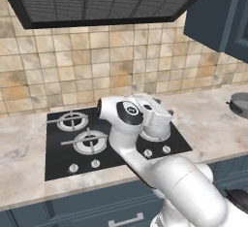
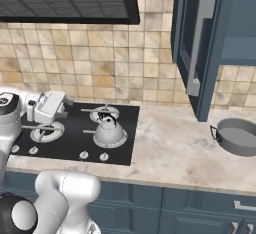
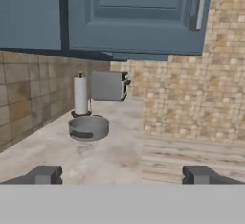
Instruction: Pick the kettle from the cabinet and place it on a stove burner. Then pick the pot from the counter and place it on another stove burner. Finally, turn both burners on.
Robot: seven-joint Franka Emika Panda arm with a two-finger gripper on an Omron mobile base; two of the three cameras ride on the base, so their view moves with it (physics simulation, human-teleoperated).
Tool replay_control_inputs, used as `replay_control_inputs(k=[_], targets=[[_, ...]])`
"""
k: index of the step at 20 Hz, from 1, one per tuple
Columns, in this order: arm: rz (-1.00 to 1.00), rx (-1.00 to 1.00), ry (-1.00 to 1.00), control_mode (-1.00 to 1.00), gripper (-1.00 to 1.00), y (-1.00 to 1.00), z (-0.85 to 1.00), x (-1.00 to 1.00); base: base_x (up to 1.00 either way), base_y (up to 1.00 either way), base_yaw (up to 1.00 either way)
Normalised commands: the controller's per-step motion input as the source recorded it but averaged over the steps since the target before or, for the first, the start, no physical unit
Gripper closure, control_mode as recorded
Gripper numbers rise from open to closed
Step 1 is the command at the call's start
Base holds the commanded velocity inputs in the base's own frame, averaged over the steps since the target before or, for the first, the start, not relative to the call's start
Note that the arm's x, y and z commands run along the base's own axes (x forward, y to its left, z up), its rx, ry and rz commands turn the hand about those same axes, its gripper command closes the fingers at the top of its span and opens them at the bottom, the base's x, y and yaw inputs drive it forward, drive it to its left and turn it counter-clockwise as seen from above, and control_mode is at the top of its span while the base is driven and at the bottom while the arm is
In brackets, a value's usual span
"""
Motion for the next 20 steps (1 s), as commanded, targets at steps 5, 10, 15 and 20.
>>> replay_control_inputs(k=[5, 10, 15, 20], targets=[[0.14, 0.21, 0.0, -1.0, -1.0, -0.27, 0.03, -0.12, 0.0, 0.0, 0.0], [0.14, 0.28, 0.0, -1.0, -1.0, -0.31, 0.01, -0.07, 0.0, 0.0, 0.0], [0.16, 0.31, 0.01, -1.0, -1.0, -0.25, 0.0, -0.04, 0.0, 0.0, 0.0], [0.18, 0.31, 0.0, -1.0, -1.0, -0.19, 0.0, -0.05, 0.0, 0.0, 0.0]])
